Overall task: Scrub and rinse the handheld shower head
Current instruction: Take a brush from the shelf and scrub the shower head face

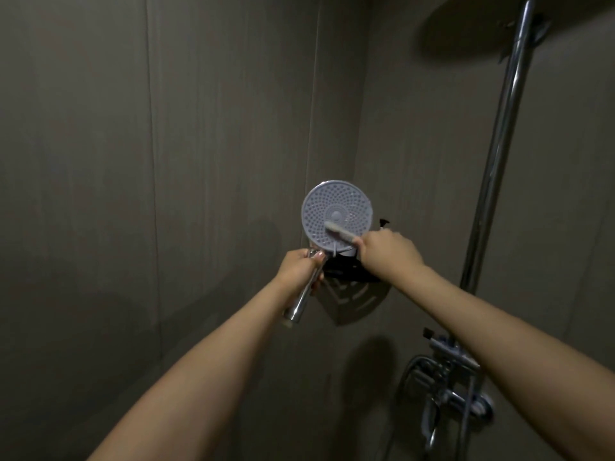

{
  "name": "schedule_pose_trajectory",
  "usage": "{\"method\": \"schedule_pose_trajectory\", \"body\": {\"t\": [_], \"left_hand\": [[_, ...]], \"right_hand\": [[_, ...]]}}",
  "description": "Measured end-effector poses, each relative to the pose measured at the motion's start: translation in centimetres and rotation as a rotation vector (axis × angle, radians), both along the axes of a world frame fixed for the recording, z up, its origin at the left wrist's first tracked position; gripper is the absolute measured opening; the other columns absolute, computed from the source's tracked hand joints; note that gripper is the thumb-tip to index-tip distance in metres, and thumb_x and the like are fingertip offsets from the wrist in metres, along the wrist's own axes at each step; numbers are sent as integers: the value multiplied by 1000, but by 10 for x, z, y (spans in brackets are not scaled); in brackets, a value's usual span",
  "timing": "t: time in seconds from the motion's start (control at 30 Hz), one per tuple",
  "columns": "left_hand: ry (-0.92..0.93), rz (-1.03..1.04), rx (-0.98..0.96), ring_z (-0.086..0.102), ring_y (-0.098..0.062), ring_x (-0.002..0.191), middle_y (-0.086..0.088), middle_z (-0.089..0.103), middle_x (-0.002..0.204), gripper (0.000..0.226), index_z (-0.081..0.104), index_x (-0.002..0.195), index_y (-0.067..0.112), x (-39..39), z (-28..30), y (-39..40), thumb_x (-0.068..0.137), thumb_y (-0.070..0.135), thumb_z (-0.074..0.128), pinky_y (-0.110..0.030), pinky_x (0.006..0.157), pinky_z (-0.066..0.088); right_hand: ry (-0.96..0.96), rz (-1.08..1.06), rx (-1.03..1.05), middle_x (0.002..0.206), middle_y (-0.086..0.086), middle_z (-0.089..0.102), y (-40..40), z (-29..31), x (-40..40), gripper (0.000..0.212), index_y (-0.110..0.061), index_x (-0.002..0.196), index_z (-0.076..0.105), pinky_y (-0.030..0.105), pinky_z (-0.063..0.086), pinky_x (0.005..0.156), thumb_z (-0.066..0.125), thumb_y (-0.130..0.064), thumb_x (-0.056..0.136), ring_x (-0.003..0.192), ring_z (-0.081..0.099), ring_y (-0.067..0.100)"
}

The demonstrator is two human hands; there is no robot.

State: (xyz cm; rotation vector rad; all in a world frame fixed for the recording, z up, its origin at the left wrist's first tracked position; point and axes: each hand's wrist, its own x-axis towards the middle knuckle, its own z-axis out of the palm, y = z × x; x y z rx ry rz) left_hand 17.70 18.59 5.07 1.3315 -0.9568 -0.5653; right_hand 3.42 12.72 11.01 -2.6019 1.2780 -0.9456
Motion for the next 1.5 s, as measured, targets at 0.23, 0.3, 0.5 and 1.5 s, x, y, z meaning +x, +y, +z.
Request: {"method": "schedule_pose_trajectory", "body": {"t": [0.23, 0.3, 0.5, 1.5], "left_hand": [[21, -1, 7, 41, -16, 37, -9, 48, 54, 30, 45, 62, 15, 3, -4, 2, 92, 16, 48, -17, 38, 33], [20, -6, 13, 41, -17, 38, -9, 48, 55, 30, 46, 62, 15, 2, -4, 1, 92, 16, 48, -18, 39, 33], [8, -22, 23, 41, -18, 40, -9, 48, 55, 31, 44, 62, 15, -5, -4, 3, 92, 15, 48, -19, 40, 33], [-29, -13, 20, 42, -14, 37, -7, 48, 53, 31, 46, 61, 17, -8, 3, 10, 91, 19, 51, -18, 41, 34]], "right_hand": [[21, -25, -26, 95, 18, 65, -8, -3, -11, 36, -7, 96, 63, 34, 43, 64, 34, -30, 98, 85, 62, 35], [26, -24, -13, 91, 16, 63, -10, -4, -14, 37, -8, 96, 63, 34, 43, 65, 35, -32, 97, 81, 60, 33], [22, -27, -3, 98, 22, 65, -11, -8, -18, 37, -5, 91, 63, 37, 46, 68, 36, -29, 97, 88, 62, 36], [26, -145, -94, 109, 21, 63, 0, 3, -23, 40, -6, 108, 62, 39, 48, 78, 34, -33, 98, 100, 61, 37]]}}
